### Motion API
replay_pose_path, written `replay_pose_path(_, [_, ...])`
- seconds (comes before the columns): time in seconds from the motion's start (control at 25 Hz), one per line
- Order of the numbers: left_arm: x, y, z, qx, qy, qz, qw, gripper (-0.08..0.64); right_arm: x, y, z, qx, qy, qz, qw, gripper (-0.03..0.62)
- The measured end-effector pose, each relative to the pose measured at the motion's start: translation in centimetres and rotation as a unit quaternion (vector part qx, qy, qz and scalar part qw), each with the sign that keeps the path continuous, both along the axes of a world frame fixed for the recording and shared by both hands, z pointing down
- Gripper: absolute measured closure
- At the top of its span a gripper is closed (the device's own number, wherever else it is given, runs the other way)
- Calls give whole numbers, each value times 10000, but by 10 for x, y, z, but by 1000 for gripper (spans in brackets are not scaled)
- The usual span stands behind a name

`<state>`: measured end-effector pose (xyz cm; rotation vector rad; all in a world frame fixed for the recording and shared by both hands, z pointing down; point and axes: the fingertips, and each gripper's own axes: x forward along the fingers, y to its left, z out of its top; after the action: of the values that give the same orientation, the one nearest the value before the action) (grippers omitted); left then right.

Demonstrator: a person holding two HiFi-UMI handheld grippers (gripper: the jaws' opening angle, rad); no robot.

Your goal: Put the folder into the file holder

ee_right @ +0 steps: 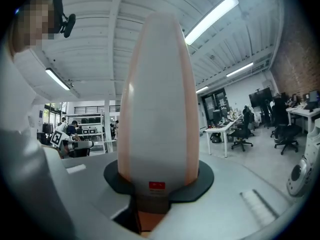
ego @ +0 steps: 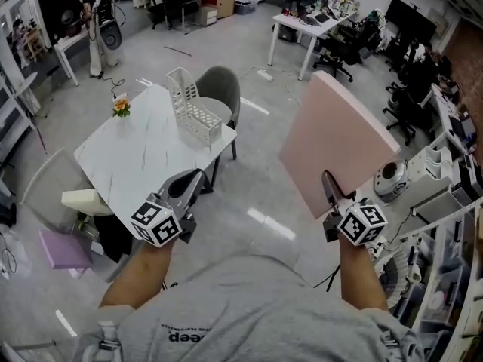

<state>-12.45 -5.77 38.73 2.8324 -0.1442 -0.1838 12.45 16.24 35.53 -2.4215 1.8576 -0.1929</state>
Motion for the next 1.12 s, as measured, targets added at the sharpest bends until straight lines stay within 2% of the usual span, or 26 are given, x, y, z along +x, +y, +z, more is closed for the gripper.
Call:
replay_pose_path(0.36, [66,-55,12,-66,-101,-97,9999,500,73,-53,13,25,-98,-89,9999,474])
replay_pose_path(0.64, [159,-105,16,36,-147,-611,9980,500,194,-119,24,131,-133,-530,9984,474])
replay_pose_path(0.88, [246,-149,4,-24,-45,-1234,9923,500,304,-197,16,99,-69,-1109,9938,474])
replay_pose_path(1.0, [278,-166,1,-74,-39,-1430,9897,500,345,-230,13,91,-26,-1333,9910,474])
replay_pose_path(1.12, [294,-183,7,-114,-152,-1552,9877,500,369,-258,19,93,-151,-1410,9899,474])
